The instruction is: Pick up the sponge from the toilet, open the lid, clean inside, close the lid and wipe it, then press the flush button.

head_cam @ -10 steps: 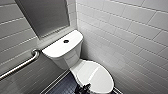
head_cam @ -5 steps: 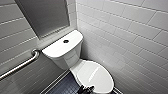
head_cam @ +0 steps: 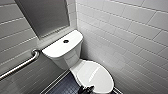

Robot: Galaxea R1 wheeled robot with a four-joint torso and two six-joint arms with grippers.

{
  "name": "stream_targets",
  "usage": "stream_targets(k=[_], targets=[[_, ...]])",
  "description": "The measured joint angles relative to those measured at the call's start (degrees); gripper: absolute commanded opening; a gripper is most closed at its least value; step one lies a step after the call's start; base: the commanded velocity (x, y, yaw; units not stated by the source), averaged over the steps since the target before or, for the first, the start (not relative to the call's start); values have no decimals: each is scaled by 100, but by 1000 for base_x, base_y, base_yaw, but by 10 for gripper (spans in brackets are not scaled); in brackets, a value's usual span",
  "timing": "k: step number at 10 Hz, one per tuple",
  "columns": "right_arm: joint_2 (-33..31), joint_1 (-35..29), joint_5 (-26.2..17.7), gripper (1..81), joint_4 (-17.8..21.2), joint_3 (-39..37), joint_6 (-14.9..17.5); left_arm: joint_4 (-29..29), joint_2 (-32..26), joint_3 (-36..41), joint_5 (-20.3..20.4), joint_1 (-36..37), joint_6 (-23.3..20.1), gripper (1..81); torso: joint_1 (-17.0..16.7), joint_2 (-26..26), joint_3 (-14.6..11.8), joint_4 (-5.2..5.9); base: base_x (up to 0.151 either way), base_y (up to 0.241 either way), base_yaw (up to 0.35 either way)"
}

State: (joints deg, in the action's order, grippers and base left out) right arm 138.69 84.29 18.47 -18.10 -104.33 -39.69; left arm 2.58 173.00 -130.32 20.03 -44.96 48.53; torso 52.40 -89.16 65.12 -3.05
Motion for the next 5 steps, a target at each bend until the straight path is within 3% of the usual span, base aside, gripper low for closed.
stream_targets(k=[2, 5], targets=[[4, -2, 2, 10, 0, 0, 0, 102, 21, -96, 113, -16, 339, 811, 0, 0, 0, 0, 0, 0, 0], [4, -5, 5, 10, 0, 0, 0, 155, -89, 162, 0, 21, 386, 811, 0, 0, 0, 0, 0, 0, 0]])
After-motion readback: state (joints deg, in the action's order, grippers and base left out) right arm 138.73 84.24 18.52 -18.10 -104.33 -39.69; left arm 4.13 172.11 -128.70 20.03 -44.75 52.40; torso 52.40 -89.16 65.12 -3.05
